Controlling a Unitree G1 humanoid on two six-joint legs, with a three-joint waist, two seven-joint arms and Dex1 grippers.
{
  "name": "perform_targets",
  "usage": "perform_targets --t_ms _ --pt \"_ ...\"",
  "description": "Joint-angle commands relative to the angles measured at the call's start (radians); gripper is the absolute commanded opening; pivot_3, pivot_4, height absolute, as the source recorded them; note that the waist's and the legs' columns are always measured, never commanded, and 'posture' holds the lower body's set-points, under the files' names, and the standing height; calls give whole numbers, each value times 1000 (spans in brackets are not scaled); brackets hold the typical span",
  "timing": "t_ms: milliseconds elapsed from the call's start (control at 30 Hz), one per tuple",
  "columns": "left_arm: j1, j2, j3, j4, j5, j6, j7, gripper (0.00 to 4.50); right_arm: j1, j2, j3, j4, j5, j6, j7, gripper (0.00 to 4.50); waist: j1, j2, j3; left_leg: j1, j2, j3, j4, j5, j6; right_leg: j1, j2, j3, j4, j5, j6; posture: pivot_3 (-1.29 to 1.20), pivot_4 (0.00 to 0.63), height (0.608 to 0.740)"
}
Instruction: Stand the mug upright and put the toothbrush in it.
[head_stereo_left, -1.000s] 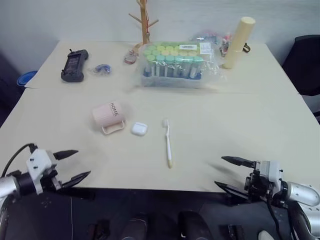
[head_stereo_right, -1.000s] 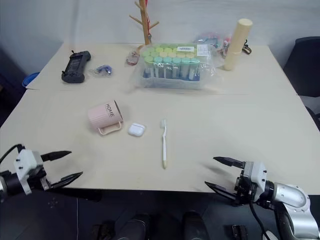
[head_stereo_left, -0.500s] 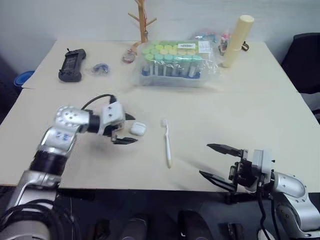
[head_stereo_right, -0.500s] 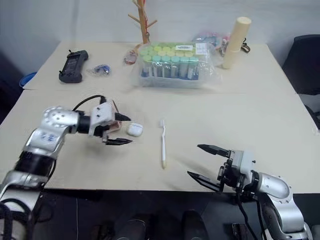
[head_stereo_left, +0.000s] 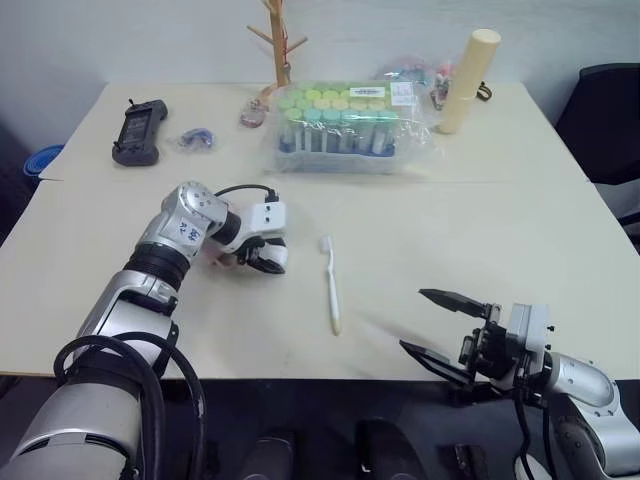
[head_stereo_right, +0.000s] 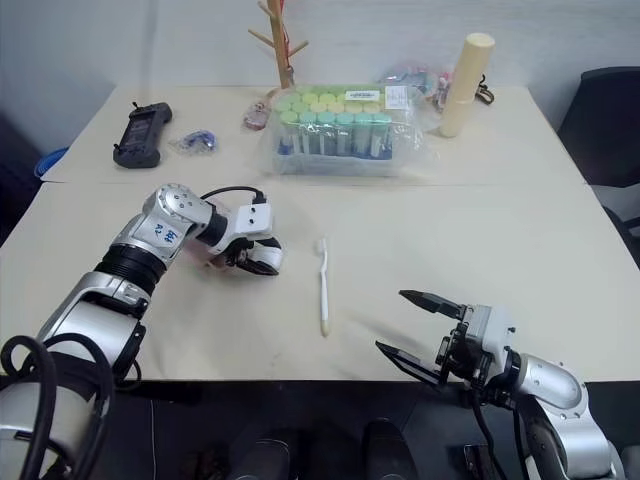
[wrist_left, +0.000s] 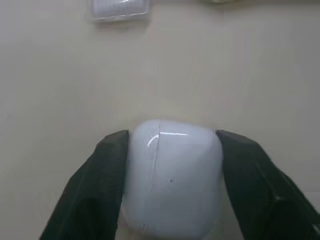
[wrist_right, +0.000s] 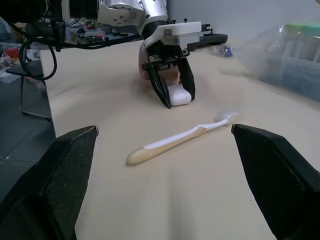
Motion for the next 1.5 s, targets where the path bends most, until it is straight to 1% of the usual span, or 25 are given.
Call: perform_targets --t_ms 33,67,133,200,300,367,433,533,633,667,700,733,767,800,833,900,933,1000,1067,1133,1167,1267,1300,1400,1500 --pt "12 -6 -10 33 31 -31 -27 2369 -13 -7 -24 -18 9 -6 2 4500 0 0 0 0 0 0 0 0 0 0 0 0 0 0 0 0 150 740" --pt "13 -12 3 32 20 -41 -26 2369 -19 -6 -22 -14 7 -7 2 4500 0 0 0 0 0 0 0 0 0 0 0 0 0 0 0 0 150 740" --pt "23 -32 73 4 -59 -90 -33 2369 -30 -2 -15 -5 5 -8 4 4500 0 0 0 0 0 0 0 0 0 0 0 0 0 0 0 0 150 740" --pt "48 -59 185 -73 -204 -113 -88 2369 -45 5 -5 5 6 -9 10 4500 0 -1 0 0 0 0 0 0 0 0 0 0 0 0 0 0 150 740" --pt "117 -57 328 -240 -379 -57 -124 2369 -72 15 24 24 8 -11 33 4500 -1 -3 2 -5 0 0 2 0 0 -5 -1 0 2 0 0 0 150 740" --pt "191 -29 412 -369 -454 31 -69 2369 -111 32 47 50 11 -18 50 4500 -9 -3 2 -6 1 0 3 0 0 -8 -1 2 3 0 0 0 150 740" --pt "276 3 482 -498 -493 102 14 2369 -151 57 59 67 24 -9 50 4500 -18 -3 2 -5 2 2 1 -1 -1 -11 -1 7 5 0 0 0 150 740" --pt "437 35 674 -734 -604 275 230 2369 -211 92 95 99 31 -8 80 4500 -30 -2 1 -2 3 2 -2 -1 -2 -12 0 12 10 0 0 0 150 740" --pt "609 98 854 -872 -599 402 438 2369 -267 118 131 153 12 -12 107 4500 -34 -2 1 -2 5 1 -2 -2 -4 -14 2 15 10 0 0 0 150 740" --pt "645 114 886 -899 -597 444 488 2369 -279 123 136 169 6 -16 116 4500 -35 -2 1 -2 6 1 -2 -3 -5 -15 3 16 10 0 0 0 150 740" --pt "715 137 940 -922 -578 452 527 2369 -302 134 145 201 -7 -35 129 4500 -34 -2 1 -1 6 1 -2 -3 -5 -15 3 16 10 0 0 0 150 740" --pt "855 174 1025 -941 -527 470 551 2369 -338 155 156 236 -14 -52 139 4500 -33 -2 1 -1 6 1 -3 -3 -5 -16 4 17 10 0 0 0 150 740" --pt "957 202 1081 -957 -496 481 569 2369 -364 170 161 261 -18 -65 148 4500 -40 -2 1 -1 5 1 -3 -3 -6 -15 3 17 10 0 -1 0 150 740" --pt "1052 222 1130 -958 -475 492 580 2369 -380 182 168 277 -21 -72 158 4500 -44 -2 1 2 6 1 -4 -5 -6 -16 5 20 10 0 -1 0 150 740" --pt "1131 237 1161 -940 -446 459 591 2369 -388 190 172 285 -25 -77 163 4500 -42 -1 1 3 5 1 -5 -6 -5 -16 5 21 10 0 -1 0 150 740" --pt "1211 249 1187 -895 -425 420 609 2369 -390 197 178 294 -31 -88 175 4500 -19 -2 1 4 5 0 -5 -7 -6 -15 5 21 8 -1 -2 0 150 740" --pt "1232 251 1195 -863 -426 419 613 2369 -389 200 181 297 -35 -97 179 4500 -2 -3 0 1 5 -4 -2 -8 -6 -14 4 21 3 -1 -3 0 150 740" --pt "1251 250 1200 -817 -440 412 609 2369 -385 206 185 297 -43 -108 181 4500 27 -3 0 0 5 -8 1 -8 -6 -11 4 18 1 1 -5 0 150 740" --pt "1258 245 1196 -815 -475 423 582 2369 -383 210 185 295 -53 -123 178 4500 37 -4 -1 0 3 -10 1 -8 -6 -10 2 16 0 2 -7 0 150 740" --pt "1254 254 1180 -826 -475 426 582 3112 -383 208 174 294 -52 -123 165 4500 39 -5 -1 0 3 -10 1 -7 -6 -9 2 17 0 4 -7 0 150 740" --pt "1243 259 1172 -826 -478 425 581 3312 -384 203 168 295 -52 -123 163 4500 38 -6 -2 0 3 -10 1 -7 -6 -9 2 17 0 3 -7 0 150 740" --pt "1208 266 1155 -802 -493 398 559 4234 -381 189 157 297 -54 -124 165 4500 27 -6 -2 0 4 -10 0 -7 -6 -11 3 17 1 3 -7 0 150 740" --pt "1203 270 1150 -795 -496 391 549 4477 -378 183 152 294 -52 -121 167 4500 23 -6 -2 0 4 -10 -1 -7 -7 -11 3 17 1 3 -7 0 150 740" --pt "1200 287 1156 -787 -507 333 505 4477 -361 152 131 275 -40 -107 172 4500 9 -6 -2 0 6 -9 -1 -7 -7 -12 4 17 1 3 -7 0 150 740" --pt "1214 301 1187 -817 -539 222 421 4477 -329 103 103 253 -19 -86 187 4500 -5 -6 -2 0 7 -8 -3 -7 -7 -13 4 17 0 3 -8 0 150 740"
